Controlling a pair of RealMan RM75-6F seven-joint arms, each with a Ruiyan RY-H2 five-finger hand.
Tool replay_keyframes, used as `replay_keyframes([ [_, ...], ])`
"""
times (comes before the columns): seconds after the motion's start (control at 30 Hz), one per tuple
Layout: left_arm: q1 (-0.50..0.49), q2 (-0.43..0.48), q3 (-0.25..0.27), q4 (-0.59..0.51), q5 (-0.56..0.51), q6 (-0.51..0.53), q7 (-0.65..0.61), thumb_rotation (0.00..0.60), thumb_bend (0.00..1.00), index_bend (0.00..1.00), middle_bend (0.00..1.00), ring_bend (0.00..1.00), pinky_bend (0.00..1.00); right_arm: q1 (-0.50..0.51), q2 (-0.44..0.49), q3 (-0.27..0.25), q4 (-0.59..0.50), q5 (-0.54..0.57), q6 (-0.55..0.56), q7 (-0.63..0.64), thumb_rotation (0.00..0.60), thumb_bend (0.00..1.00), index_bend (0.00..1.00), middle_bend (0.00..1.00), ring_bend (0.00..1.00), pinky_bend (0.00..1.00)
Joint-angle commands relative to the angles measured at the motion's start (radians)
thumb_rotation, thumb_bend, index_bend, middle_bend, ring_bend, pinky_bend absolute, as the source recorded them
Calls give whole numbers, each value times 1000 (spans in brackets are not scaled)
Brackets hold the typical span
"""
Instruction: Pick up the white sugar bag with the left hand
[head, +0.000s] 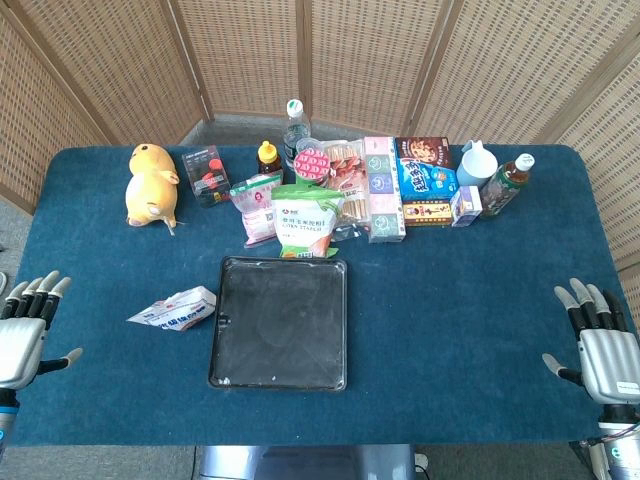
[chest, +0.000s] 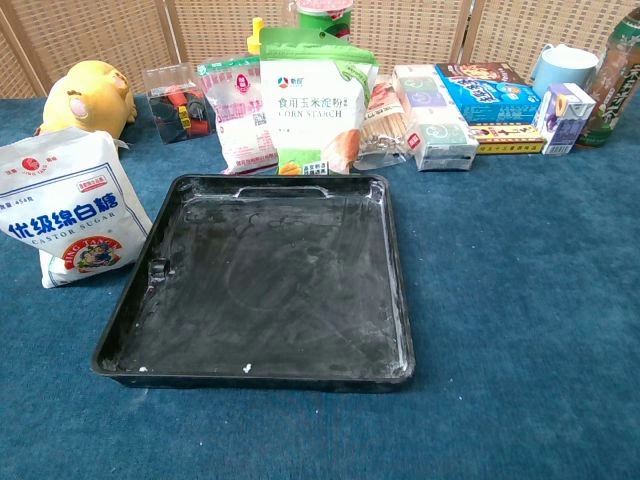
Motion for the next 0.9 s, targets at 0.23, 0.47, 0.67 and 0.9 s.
replay_keyframes([
  [0.23, -13, -7, 2, 17, -9, -30, -46, 600, 17, 0, 0, 0, 0, 1, -2, -4, -3, -1, -4, -4, 600, 0, 104, 12, 6, 0],
  [0.47, -44, -29, 8, 64, -12, -106, -174, 600, 16, 0, 0, 0, 0, 0, -3, -12, -12, -14, -4, -5, 600, 1, 104, 11, 6, 0],
  [0.67, -90, -122, 5, 197, -17, -195, -324, 600, 8, 0, 0, 0, 0, 4, -3, -16, -15, -16, -14, -9, 600, 0, 111, 12, 6, 0],
  [0.9, -127, -266, 4, 360, 49, -186, -548, 600, 4, 0, 0, 0, 0, 5, 6, -13, -18, -12, -18, 12, 600, 0, 111, 12, 6, 0],
])
